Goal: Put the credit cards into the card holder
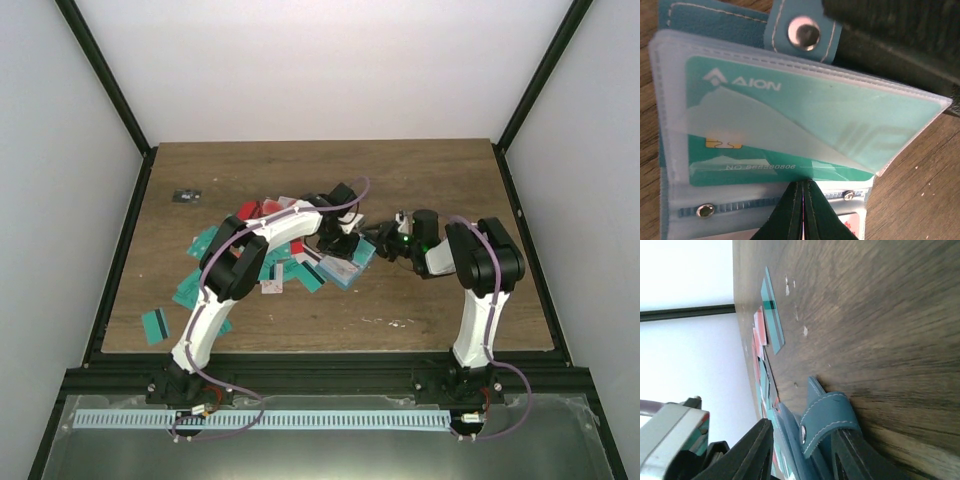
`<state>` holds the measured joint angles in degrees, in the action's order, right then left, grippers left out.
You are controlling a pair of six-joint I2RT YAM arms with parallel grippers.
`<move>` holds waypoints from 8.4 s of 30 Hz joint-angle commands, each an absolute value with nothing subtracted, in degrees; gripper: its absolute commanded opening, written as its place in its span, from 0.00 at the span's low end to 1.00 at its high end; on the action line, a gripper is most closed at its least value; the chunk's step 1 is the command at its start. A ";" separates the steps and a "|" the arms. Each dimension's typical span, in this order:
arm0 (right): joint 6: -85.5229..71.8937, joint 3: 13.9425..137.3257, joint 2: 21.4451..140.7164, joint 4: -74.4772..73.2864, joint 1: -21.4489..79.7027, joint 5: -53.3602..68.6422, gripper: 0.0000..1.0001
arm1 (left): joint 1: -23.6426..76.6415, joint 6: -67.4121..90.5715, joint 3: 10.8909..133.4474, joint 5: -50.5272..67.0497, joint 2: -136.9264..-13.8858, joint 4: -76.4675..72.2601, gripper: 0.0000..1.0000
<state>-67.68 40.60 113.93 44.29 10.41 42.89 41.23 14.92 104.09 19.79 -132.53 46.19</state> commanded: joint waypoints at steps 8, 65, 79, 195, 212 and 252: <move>-73.80 40.84 106.74 40.60 6.27 32.80 0.25 | 42.89 10.58 96.45 19.15 -136.08 53.67 0.05; -5.24 55.59 97.43 -23.13 40.17 -12.90 0.60 | 34.50 20.82 71.19 30.15 -102.89 40.28 0.20; -5.63 59.09 100.06 -24.51 40.17 -13.88 0.33 | 33.67 20.74 69.28 31.50 -101.24 39.17 0.20; -6.22 67.75 106.81 -30.24 30.59 -3.40 0.54 | 32.95 24.42 97.55 30.30 -132.04 36.53 0.16; -5.21 71.83 109.74 -30.56 28.04 -4.44 0.33 | 32.96 22.32 96.66 31.33 -133.07 37.75 0.16; -18.89 53.11 97.91 -27.11 27.28 2.68 0.01 | 32.87 37.98 56.34 33.68 -100.71 23.68 0.56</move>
